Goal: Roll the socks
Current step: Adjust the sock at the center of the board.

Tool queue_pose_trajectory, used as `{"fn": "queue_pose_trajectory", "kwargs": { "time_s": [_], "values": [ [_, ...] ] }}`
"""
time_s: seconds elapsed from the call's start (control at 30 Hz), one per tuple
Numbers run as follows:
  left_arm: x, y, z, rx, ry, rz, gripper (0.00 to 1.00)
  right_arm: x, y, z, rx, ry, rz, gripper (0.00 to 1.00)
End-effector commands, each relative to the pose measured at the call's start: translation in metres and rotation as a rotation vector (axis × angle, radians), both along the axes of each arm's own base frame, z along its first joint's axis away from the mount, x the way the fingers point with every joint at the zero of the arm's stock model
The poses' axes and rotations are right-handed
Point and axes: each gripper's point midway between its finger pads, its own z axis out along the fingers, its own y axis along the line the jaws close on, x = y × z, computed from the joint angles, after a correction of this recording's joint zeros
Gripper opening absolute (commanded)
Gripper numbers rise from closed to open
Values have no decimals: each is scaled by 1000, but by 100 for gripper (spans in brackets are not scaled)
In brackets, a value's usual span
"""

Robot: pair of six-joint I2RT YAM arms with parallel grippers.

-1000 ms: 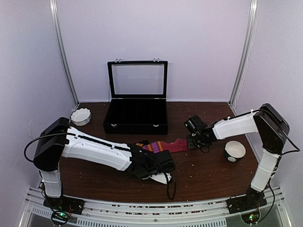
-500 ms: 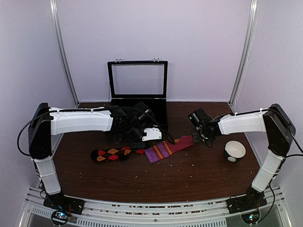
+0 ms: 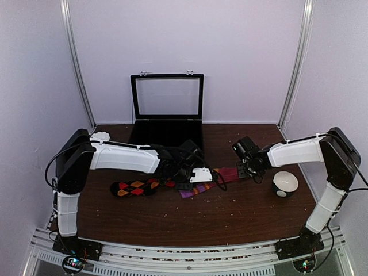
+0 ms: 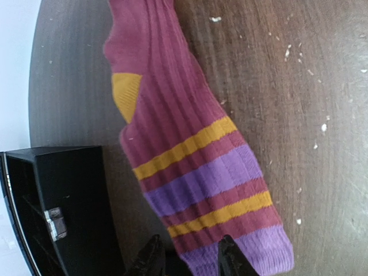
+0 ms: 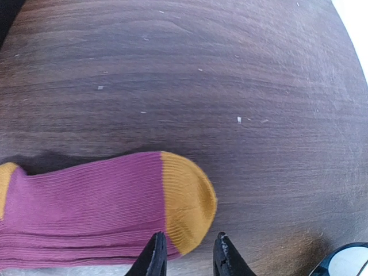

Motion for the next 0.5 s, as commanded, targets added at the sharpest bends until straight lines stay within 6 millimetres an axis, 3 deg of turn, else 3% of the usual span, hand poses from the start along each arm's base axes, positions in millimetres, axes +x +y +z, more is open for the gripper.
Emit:
{"fn": "queue_pose_trajectory", "kwargs": {
  "time_s": [0.0, 0.17, 0.27, 0.47],
  "values": [
    [15, -11, -8, -9, -57, 11, 32, 4, -4, 5, 77, -8, -35, 30],
    [4, 1, -28, 31, -18, 6, 26, 8, 9, 3, 147, 8, -21, 29],
    [-5, 6, -38, 54, 32, -6, 4, 10, 14, -4, 156, 28, -15, 25],
    [-21, 7, -38, 46, 119, -2, 3, 17, 19, -17, 150, 60, -9, 17]
  ]
}}
